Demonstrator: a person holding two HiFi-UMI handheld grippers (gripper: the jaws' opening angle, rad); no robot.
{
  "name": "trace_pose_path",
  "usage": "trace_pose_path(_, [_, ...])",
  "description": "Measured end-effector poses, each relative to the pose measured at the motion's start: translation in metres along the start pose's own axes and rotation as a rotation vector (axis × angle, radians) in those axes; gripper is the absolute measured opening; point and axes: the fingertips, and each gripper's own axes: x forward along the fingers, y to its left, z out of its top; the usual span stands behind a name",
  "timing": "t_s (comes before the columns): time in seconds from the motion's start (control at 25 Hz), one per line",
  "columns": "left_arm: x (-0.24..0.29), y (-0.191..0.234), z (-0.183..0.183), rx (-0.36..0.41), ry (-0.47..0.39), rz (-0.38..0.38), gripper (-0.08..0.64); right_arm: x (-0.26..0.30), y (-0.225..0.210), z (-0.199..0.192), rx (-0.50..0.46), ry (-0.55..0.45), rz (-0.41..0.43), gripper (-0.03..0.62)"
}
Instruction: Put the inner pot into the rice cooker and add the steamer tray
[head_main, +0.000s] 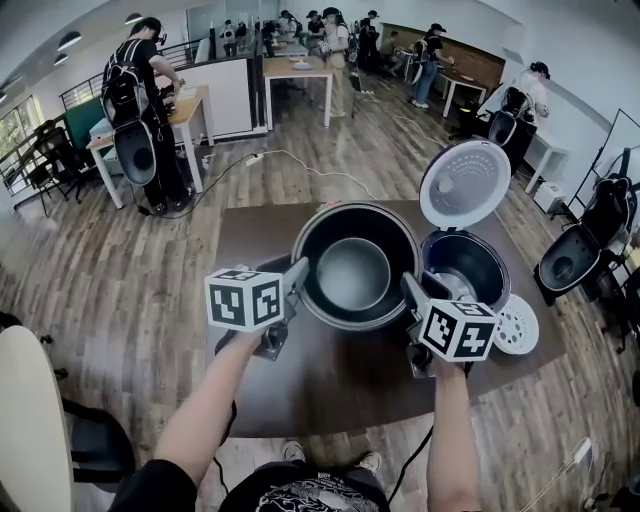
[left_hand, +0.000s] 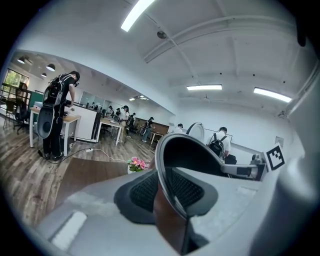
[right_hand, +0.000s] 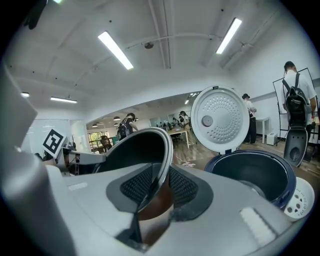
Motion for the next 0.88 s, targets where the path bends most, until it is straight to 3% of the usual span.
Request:
trace_pose_path(0.44, [0.005, -0.051, 0.022, 0.02, -0.073, 0.097, 0.101, -0.022, -0.033, 0.039, -0.048, -0.035, 0.106, 0.107])
trace_pose_path(0.88, [0.018, -0.103, 0.039, 0.05, -0.13, 0.138, 0.1, -0.05, -0.071, 0.065, -0.044, -0.076, 0.163, 0.108])
